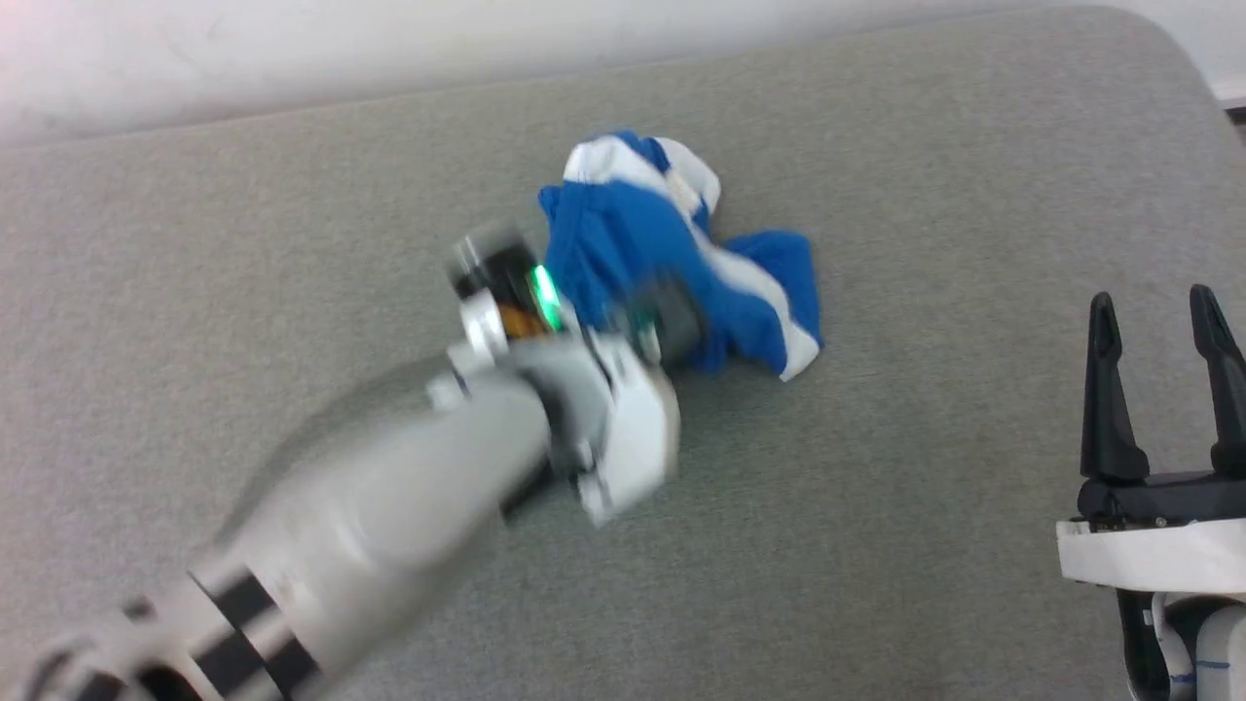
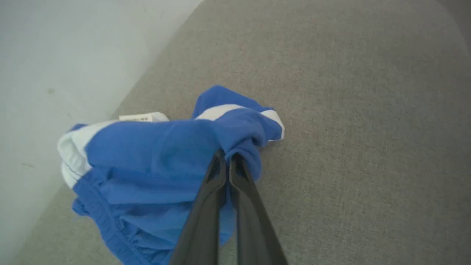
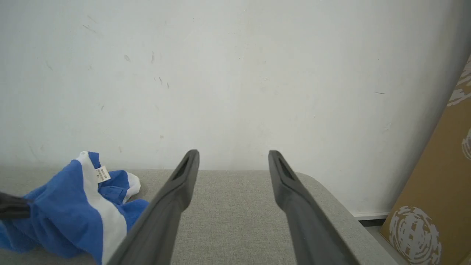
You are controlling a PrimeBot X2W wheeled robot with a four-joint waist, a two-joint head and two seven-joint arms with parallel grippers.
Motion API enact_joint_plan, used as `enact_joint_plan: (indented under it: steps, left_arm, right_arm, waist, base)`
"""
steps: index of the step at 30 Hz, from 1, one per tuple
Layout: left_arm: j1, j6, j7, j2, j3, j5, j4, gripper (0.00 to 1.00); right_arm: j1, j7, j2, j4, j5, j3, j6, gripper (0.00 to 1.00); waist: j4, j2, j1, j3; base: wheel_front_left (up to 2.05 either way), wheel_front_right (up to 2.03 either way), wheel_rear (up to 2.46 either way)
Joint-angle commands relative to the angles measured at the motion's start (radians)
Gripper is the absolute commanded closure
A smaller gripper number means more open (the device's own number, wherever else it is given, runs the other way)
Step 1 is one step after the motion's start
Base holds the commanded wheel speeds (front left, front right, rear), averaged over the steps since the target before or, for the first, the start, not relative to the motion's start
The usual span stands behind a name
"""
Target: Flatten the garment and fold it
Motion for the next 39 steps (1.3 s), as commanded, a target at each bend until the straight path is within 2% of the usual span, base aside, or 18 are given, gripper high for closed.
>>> enact_joint_plan:
  steps: [1, 5, 10, 11, 12, 13, 16, 19, 23, 28, 32, 35, 39]
  left_arm:
    - [0.047, -0.006, -0.012, -0.013, -0.032, -0.009, 0.014, 1.00]
    - [0.159, -0.006, -0.021, -0.050, -0.120, -0.019, 0.066, 1.00]
    - [0.244, 0.003, -0.065, -0.097, -0.142, -0.033, 0.139, 1.00]
    - [0.247, 0.017, -0.098, -0.107, -0.134, -0.029, 0.148, 0.68]
    - [0.252, 0.029, -0.132, -0.118, -0.126, -0.028, 0.153, 0.00]
    - [0.252, 0.029, -0.132, -0.118, -0.126, -0.028, 0.153, 0.00]
    - [0.264, 0.063, -0.231, -0.137, -0.101, -0.022, 0.140, 0.00]
    - [0.271, 0.134, -0.342, -0.137, -0.061, -0.002, 0.091, 0.00]
    - [0.291, 0.283, -0.429, -0.103, 0.033, 0.039, -0.003, 0.00]
    - [0.364, 0.502, -0.440, -0.035, 0.223, 0.151, -0.179, 0.00]
    - [0.481, 0.620, -0.441, -0.002, 0.392, 0.238, -0.328, 0.00]
    - [0.579, 0.669, -0.441, -0.001, 0.500, 0.278, -0.390, 0.00]
    - [0.701, 0.704, -0.441, -0.022, 0.630, 0.325, -0.446, 0.00]
  right_arm:
    - [0.008, -0.005, 0.003, 0.002, 0.004, -0.002, -0.002, 0.00]
    - [0.011, -0.005, 0.003, 0.010, -0.005, -0.007, -0.002, 0.00]
    - [0.023, -0.005, 0.003, 0.017, -0.019, 0.000, -0.002, 0.00]
    - [0.029, -0.005, 0.003, 0.018, -0.021, 0.000, -0.002, 0.00]
    - [0.037, -0.005, 0.003, 0.019, -0.022, -0.001, -0.002, 0.00]
    - [0.037, -0.005, 0.003, 0.019, -0.022, -0.001, -0.002, 0.00]
    - [0.059, -0.005, 0.003, 0.024, -0.027, 0.006, -0.002, 0.00]
    - [0.083, -0.005, 0.003, 0.024, -0.029, 0.003, -0.002, 0.00]
    - [0.106, -0.005, 0.003, 0.022, -0.030, 0.001, -0.002, 0.00]
    - [0.113, -0.005, 0.003, 0.017, -0.028, -0.001, -0.002, 0.00]
    - [0.110, -0.005, 0.003, 0.014, -0.023, -0.005, -0.002, 0.00]
    - [0.111, -0.005, 0.003, 0.014, -0.015, -0.006, -0.002, 0.00]
    - [0.113, -0.005, 0.003, 0.019, -0.002, -0.003, -0.002, 0.00]
  waist:
    - [-0.013, -0.0002, 0.0000, -0.016]
    - [-0.001, -0.0002, 0.0000, -0.025]
    - [0.029, -0.0002, 0.0000, -0.060]
    - [0.037, -0.0002, 0.0000, -0.074]
    - [0.045, -0.0002, 0.0000, -0.088]
    - [0.045, -0.0002, 0.0000, -0.088]
    - [0.062, -0.0002, 0.0000, -0.131]
    - [0.081, -0.0002, 0.0000, -0.168]
    - [0.106, -0.0002, 0.0000, -0.193]
    - [0.124, -0.0002, 0.0000, -0.190]
    - [0.134, -0.0002, 0.0000, -0.181]
    - [0.140, -0.0002, 0.0000, -0.178]
    - [0.143, -0.0002, 0.0000, -0.178]
  base:
    - [0.00, 0.00, 0.00]
    - [0.00, 0.00, 0.00]
    - [0.00, 0.00, 0.00]
    - [0.00, 0.00, 0.00]
    - [0.00, 0.00, 0.00]
    - [0.00, 0.00, 0.00]
    - [0.00, 0.00, 0.00]
    - [0.00, 0.00, 0.00]
    - [0.00, 0.00, 0.00]
    - [0.00, 0.00, 0.00]
    - [0.00, 0.00, 0.00]
    - [0.00, 0.00, 0.00]
    - [0.00, 0.00, 0.00]
